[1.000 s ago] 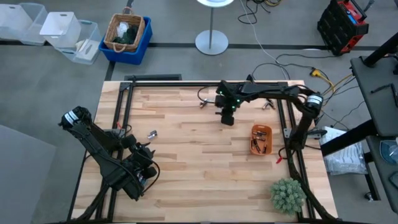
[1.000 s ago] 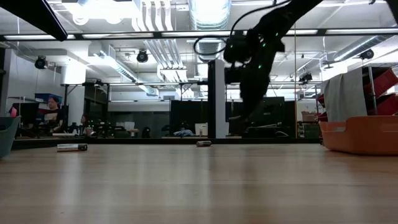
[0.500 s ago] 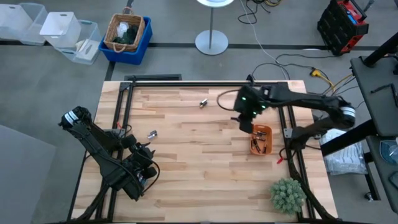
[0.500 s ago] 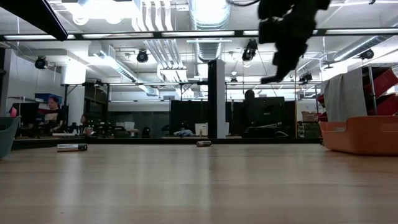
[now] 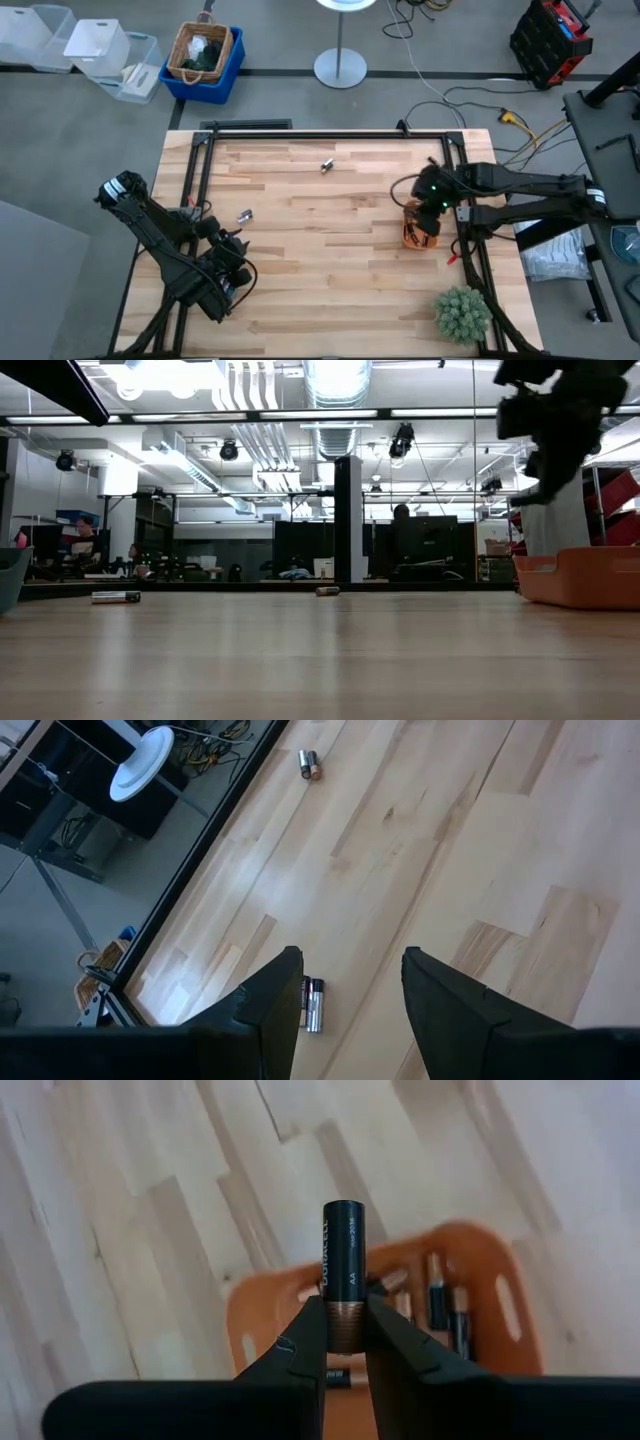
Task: Sort batteries
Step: Put the black battery into the orange bin
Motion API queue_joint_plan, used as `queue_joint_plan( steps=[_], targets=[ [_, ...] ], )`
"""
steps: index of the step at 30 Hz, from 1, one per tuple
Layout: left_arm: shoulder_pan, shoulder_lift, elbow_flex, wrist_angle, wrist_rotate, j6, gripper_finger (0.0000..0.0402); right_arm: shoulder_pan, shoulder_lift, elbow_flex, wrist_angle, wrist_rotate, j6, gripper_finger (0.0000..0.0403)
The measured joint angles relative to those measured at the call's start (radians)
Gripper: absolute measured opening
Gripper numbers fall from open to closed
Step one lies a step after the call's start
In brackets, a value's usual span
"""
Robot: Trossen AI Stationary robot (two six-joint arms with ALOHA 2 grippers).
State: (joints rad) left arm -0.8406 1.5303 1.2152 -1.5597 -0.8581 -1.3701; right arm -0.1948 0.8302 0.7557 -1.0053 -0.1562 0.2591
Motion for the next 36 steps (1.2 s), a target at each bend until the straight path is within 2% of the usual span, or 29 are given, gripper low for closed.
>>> queue_joint_plan(
  steps=[5, 13, 19, 28, 34, 36],
  targets=[
    [0.000, 0.000, 0.000, 0.003, 0.000, 0.000, 0.0152, 0.008, -0.057, -0.074, -0.031, 0.000, 0.069, 0.0037],
    [0.000, 0.000, 0.000, 0.006, 0.000, 0.000, 0.0152, 0.008, -0.068, -0.170, -0.032, 0.001, 0.134, 0.0037],
    [0.000, 0.000, 0.000, 0.007, 0.000, 0.000, 0.0152, 0.008, -0.068, -0.188, -0.026, 0.025, 0.205, 0.0037],
    [0.000, 0.000, 0.000, 0.008, 0.000, 0.000, 0.0152, 0.008, -0.068, -0.203, 0.023, 0.050, 0.451, 0.0037],
    [0.000, 0.000, 0.000, 0.011, 0.000, 0.000, 0.0152, 0.008, -0.047, -0.203, 0.052, 0.052, 0.463, 0.0037],
    [0.000, 0.000, 0.000, 0.011, 0.000, 0.000, 0.0152, 0.008, -0.032, -0.203, 0.050, 0.053, 0.464, 0.0049]
  ],
)
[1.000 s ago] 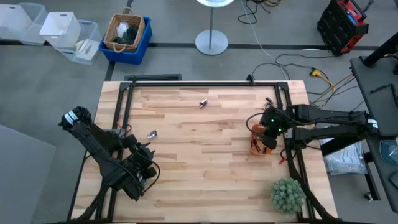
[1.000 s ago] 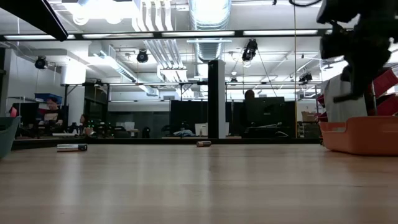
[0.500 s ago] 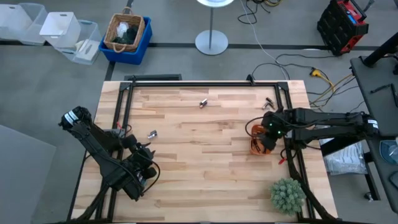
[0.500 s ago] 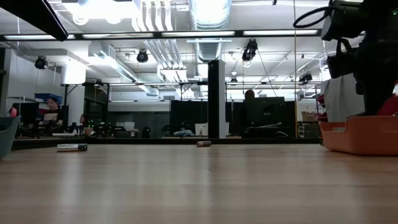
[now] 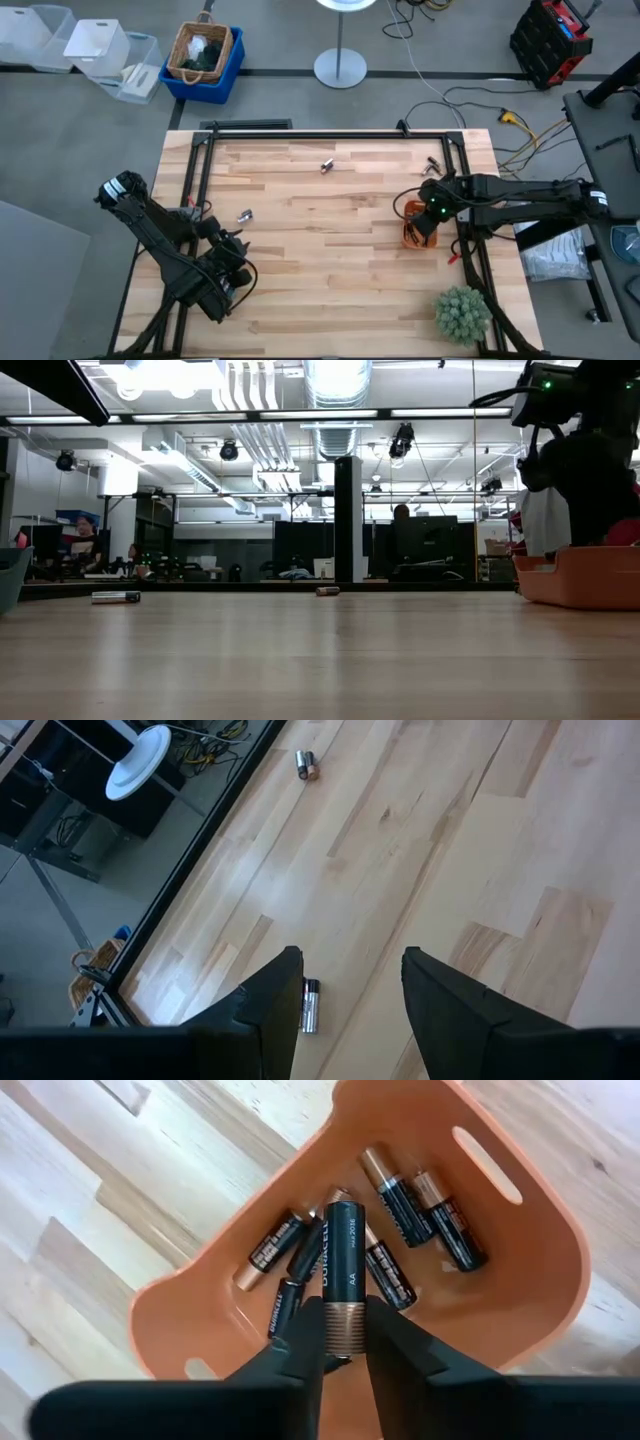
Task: Sort batteries
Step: Put the black battery into the orange bin, then put the silver battery into the blue bin
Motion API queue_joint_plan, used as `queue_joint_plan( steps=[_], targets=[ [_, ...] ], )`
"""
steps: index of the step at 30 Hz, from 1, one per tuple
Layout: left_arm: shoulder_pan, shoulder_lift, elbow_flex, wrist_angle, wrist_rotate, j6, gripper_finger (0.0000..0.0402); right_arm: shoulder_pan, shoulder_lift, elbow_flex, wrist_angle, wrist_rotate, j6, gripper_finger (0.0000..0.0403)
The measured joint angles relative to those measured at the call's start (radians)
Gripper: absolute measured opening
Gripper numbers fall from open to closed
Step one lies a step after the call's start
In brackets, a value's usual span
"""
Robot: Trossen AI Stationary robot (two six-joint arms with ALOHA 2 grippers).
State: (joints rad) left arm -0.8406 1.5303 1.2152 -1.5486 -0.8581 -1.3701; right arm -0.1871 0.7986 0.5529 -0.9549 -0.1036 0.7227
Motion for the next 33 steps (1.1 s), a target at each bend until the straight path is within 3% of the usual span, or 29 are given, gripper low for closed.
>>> queue_joint_plan(
  steps=[4, 9, 19, 33],
  targets=[
    [0.000, 0.000, 0.000, 0.000, 0.000, 0.000, 0.0152, 0.000, 0.039, 0.000, 0.000, 0.000, -0.006, 0.0094],
    [0.000, 0.000, 0.000, 0.001, 0.000, 0.000, 0.0152, 0.000, 0.089, 0.000, 0.000, 0.001, -0.021, 0.0110],
    [0.000, 0.000, 0.000, 0.001, 0.000, 0.000, 0.0152, 0.000, 0.105, 0.008, -0.002, -0.004, -0.041, 0.0069],
    [0.003, 0.000, 0.000, 0.003, -0.002, 0.000, 0.0152, 0.000, 0.106, 0.168, 0.027, 0.025, -0.094, 0.0038]
  ],
)
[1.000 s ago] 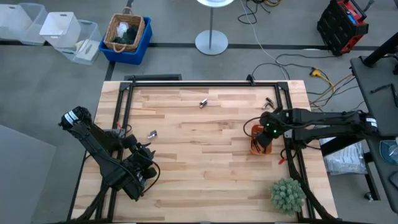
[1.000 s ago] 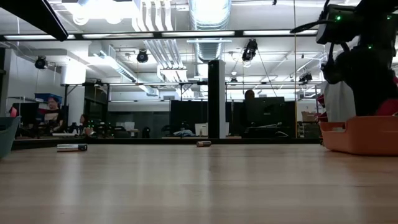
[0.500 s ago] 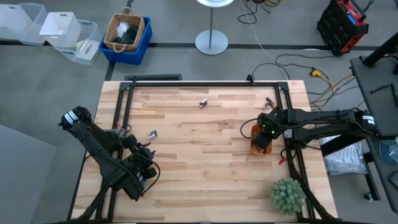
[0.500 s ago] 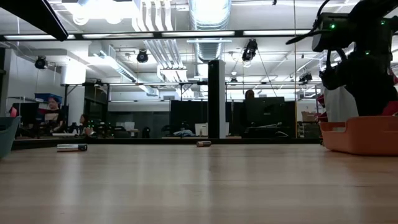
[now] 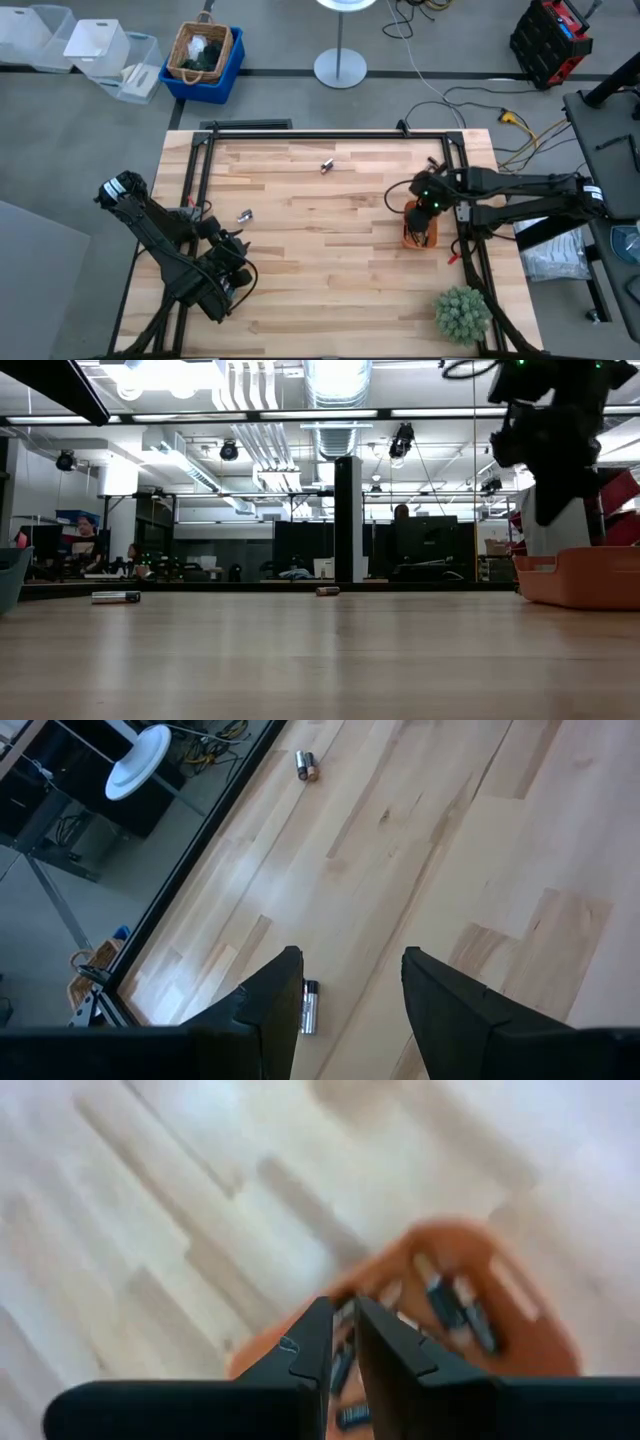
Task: Sort batteries
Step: Put the silver battery into the blue bin
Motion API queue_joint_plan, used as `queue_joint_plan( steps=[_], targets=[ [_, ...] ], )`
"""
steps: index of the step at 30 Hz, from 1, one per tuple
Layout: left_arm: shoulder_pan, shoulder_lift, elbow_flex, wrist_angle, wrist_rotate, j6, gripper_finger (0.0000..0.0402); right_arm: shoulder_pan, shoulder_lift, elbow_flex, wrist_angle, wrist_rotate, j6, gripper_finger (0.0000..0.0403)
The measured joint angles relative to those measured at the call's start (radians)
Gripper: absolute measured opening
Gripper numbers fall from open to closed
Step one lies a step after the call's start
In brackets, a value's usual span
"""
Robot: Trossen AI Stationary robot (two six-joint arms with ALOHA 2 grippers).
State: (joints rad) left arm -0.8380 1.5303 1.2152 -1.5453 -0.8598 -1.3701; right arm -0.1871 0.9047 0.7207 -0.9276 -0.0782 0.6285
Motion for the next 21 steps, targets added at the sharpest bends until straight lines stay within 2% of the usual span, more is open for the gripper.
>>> queue_joint_plan(
  steps=[6, 10, 17, 21],
  targets=[
    [0.027, 0.000, 0.000, 0.009, -0.059, 0.000, 0.0152, -0.001, 0.011, 0.064, 0.065, 0.171, -0.024, 0.0038],
    [0.077, 0.000, 0.000, 0.054, -0.059, 0.028, 0.0152, -0.001, 0.028, 0.079, 0.110, 0.286, -0.109, 0.0038],
    [0.214, 0.000, 0.000, 0.370, -0.072, 0.405, 0.0152, -0.002, 0.065, 0.079, 0.184, 0.417, -0.210, 0.0038],
    [0.305, -0.002, 0.000, 0.419, -0.038, 0.513, 0.0152, -0.002, 0.073, 0.079, 0.268, 0.431, -0.288, 0.0038]
  ],
)
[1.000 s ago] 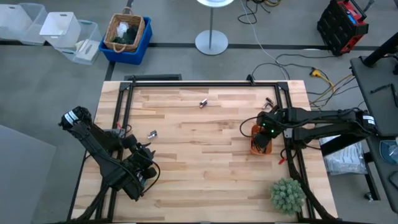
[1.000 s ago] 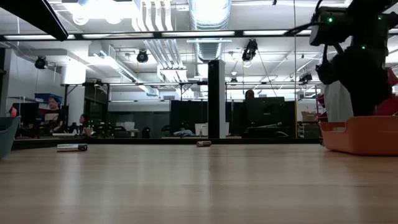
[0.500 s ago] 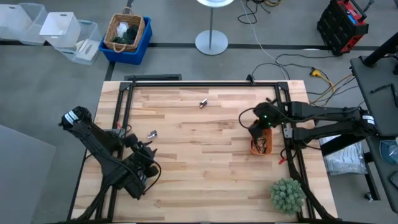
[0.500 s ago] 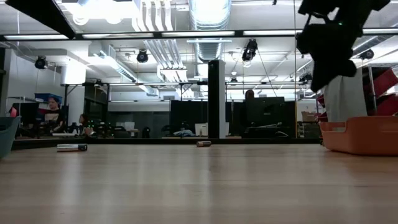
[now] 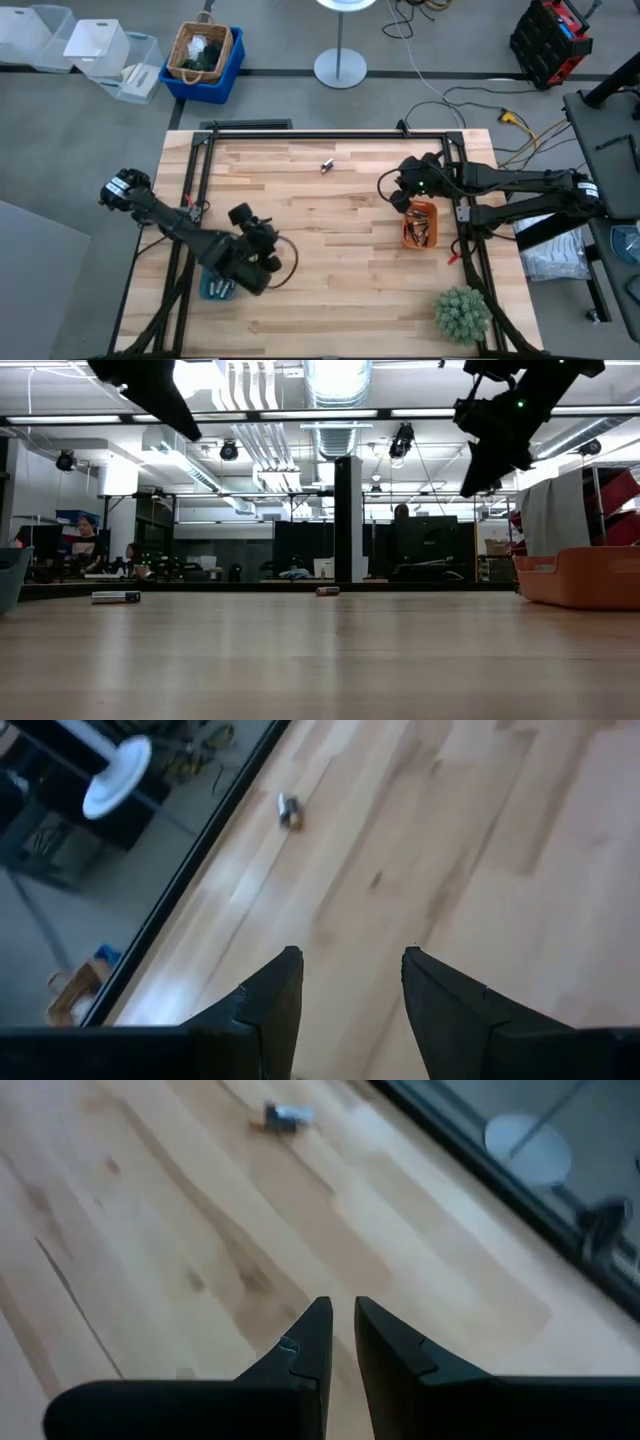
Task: Sort batteries
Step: Put the silver battery into the blue bin
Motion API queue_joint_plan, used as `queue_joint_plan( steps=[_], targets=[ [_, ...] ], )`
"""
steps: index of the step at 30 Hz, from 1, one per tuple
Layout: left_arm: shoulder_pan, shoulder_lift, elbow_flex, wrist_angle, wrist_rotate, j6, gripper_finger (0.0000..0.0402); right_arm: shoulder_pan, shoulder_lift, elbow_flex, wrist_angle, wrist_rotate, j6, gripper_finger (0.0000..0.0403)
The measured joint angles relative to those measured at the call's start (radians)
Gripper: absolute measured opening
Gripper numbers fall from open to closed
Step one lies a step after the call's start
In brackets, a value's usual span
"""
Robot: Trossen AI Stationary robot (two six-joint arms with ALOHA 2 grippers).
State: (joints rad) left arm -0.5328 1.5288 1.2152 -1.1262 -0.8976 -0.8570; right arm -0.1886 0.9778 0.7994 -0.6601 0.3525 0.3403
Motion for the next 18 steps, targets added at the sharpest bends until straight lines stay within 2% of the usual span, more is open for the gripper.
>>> queue_joint_plan(
  steps=[4, 9, 18],
  targets=[
    [0.123, -0.006, 0.000, -0.003, 0.085, 0.079, 0.0152, 0.000, 0.000, 0.000, 0.082, 0.000, -0.070, 0.0038],
    [0.257, -0.006, 0.000, -0.004, 0.254, 0.189, 0.0152, 0.000, 0.000, 0.000, 0.135, 0.000, -0.106, 0.0038],
    [0.316, -0.006, -0.005, 0.007, 0.488, 0.289, 0.0152, 0.001, -0.001, 0.000, 0.118, -0.020, -0.063, 0.0038]
  ],
)
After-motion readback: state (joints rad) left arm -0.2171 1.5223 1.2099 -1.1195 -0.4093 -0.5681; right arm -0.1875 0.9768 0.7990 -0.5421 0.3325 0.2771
